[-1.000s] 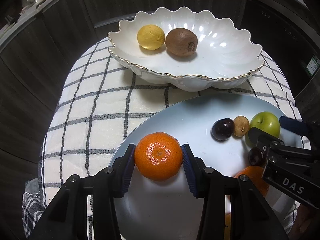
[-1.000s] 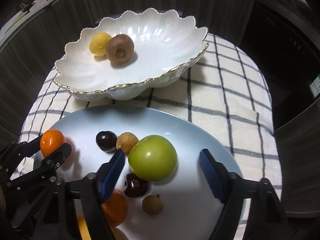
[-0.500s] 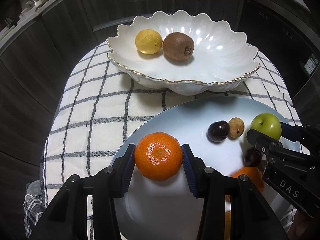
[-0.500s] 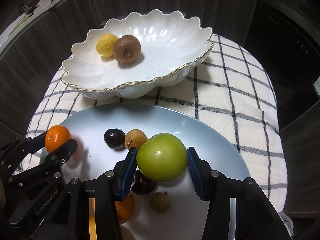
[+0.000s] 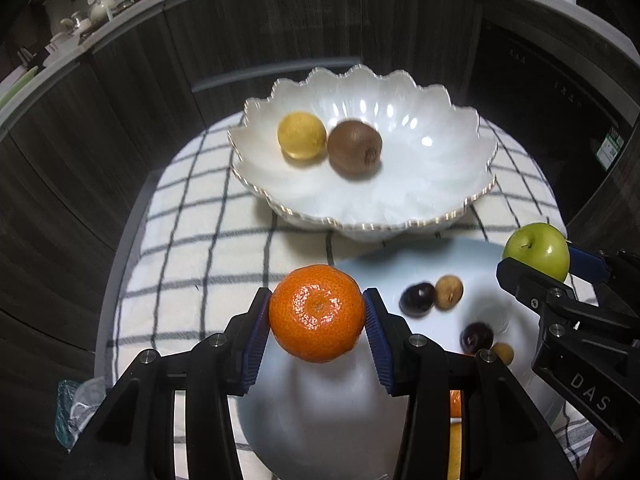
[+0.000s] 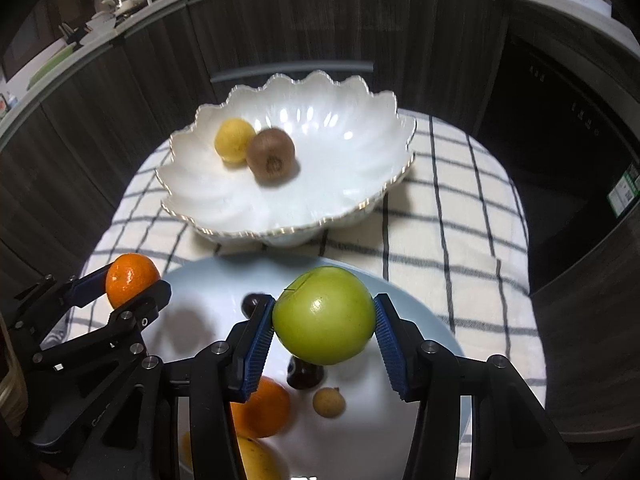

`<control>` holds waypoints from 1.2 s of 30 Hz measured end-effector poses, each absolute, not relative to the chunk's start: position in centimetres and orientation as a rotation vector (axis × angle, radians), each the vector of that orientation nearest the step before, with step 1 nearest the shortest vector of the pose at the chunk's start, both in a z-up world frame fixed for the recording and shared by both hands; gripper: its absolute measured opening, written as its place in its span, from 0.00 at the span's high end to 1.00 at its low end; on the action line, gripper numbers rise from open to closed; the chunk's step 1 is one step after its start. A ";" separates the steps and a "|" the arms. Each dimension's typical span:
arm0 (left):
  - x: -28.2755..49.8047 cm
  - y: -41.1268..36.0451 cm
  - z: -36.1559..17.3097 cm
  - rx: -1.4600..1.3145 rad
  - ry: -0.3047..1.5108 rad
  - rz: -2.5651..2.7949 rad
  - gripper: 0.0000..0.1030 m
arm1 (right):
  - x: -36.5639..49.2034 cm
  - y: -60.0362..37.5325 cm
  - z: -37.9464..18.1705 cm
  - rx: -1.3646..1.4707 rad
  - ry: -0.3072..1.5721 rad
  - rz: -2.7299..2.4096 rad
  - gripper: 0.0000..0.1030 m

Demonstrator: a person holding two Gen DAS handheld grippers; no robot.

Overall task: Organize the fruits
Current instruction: 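Carry both fruits to the bowl and open both tools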

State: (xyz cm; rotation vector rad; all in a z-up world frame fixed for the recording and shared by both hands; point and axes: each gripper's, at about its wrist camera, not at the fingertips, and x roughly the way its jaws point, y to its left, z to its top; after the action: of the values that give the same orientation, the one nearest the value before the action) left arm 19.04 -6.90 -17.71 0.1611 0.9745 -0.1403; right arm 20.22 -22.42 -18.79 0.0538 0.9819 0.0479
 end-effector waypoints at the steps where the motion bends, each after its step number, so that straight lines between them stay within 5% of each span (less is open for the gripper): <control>1: 19.2 -6.8 -17.4 0.160 0.968 -0.139 0.56 | 20.3 -22.4 -18.4 0.053 0.973 0.048 0.51; 20: 26.3 -6.7 -13.8 0.141 0.871 -0.165 0.56 | 26.6 -23.0 -14.6 0.032 0.879 0.004 0.51; 36: 33.1 -7.2 -16.6 0.135 0.935 -0.199 0.56 | 32.3 -23.4 -17.7 0.027 0.946 -0.018 0.51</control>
State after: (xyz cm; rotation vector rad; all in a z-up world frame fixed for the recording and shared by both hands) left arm 33.13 -7.18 -16.64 0.1345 0.9345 -0.1992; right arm 32.30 -23.38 -17.73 0.0273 0.9463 -0.0184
